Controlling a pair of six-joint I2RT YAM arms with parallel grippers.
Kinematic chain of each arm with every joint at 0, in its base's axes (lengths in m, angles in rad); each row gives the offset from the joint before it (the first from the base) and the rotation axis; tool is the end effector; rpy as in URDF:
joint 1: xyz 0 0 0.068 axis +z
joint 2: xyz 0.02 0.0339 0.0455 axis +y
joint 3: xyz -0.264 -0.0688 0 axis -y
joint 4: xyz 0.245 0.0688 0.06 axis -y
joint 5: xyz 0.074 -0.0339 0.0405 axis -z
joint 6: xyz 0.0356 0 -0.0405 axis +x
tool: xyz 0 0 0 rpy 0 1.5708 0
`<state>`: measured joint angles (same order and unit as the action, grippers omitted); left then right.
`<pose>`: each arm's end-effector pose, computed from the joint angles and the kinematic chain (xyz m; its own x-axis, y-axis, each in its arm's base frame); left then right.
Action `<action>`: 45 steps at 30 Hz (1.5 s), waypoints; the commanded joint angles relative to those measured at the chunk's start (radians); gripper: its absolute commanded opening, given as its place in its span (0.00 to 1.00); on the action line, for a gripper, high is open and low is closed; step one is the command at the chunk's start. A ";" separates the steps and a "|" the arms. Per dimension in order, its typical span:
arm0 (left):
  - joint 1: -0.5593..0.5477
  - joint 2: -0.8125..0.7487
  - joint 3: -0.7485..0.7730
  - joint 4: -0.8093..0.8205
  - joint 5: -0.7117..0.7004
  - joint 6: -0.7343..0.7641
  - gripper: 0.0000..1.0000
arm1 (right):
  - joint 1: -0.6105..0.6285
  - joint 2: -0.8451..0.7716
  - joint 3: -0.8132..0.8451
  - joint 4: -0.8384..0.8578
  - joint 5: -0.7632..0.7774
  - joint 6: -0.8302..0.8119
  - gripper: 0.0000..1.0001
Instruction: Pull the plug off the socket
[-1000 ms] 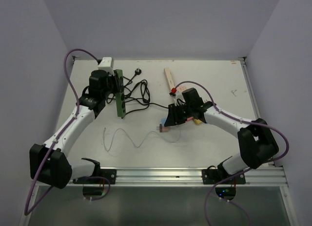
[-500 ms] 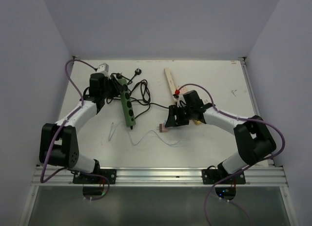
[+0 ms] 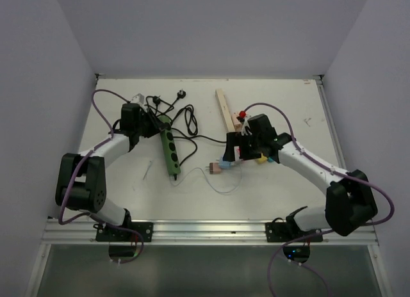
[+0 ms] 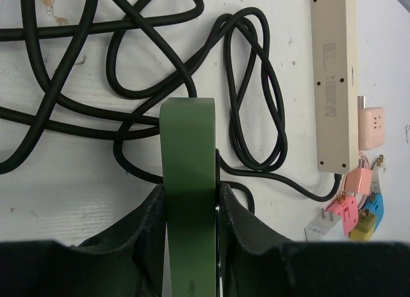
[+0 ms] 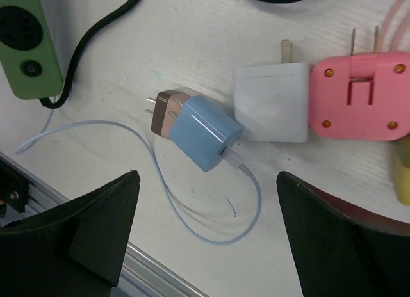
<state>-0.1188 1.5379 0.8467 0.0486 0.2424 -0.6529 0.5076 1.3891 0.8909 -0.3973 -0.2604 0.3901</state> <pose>0.3219 -0.0470 0.2024 -0.6585 -0.5153 -0.5485 -0.1185 0.7907 -0.6006 0.2437 0.1460 0.2242 -0.8630 -0.0595 -0.5017 -0.3051 0.8529 0.4236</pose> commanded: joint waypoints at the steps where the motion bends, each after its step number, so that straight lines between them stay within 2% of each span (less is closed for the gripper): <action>1: 0.008 0.028 -0.020 0.056 0.046 -0.002 0.23 | -0.006 -0.105 0.106 -0.101 0.137 -0.043 0.92; 7: 0.015 0.103 -0.021 0.085 0.084 -0.025 0.30 | -0.006 -0.231 0.200 -0.172 0.234 -0.066 0.95; 10: 0.022 0.126 -0.021 0.086 0.104 -0.039 0.38 | -0.004 -0.275 0.201 -0.166 0.257 -0.066 0.96; 17: 0.037 0.113 -0.017 0.051 0.089 -0.036 0.70 | -0.006 -0.384 0.175 -0.138 0.381 -0.057 0.99; 26: 0.045 0.033 0.031 -0.084 0.005 0.002 0.90 | -0.006 -0.487 0.197 -0.147 0.547 -0.074 0.99; 35: 0.053 -0.137 0.161 -0.280 -0.135 0.097 0.97 | -0.006 -0.593 0.247 -0.173 0.762 -0.146 0.99; 39: 0.054 -0.280 0.244 -0.372 -0.283 0.186 1.00 | -0.006 -0.654 0.256 -0.155 0.892 -0.207 0.99; 45: 0.054 -0.501 0.334 -0.454 -0.465 0.274 1.00 | -0.004 -0.760 0.235 -0.080 0.993 -0.316 0.99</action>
<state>-0.0723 1.1355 1.1179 -0.3367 -0.0765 -0.4690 0.5072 0.6708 1.1088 -0.5541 0.6243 0.1638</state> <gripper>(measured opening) 0.994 0.987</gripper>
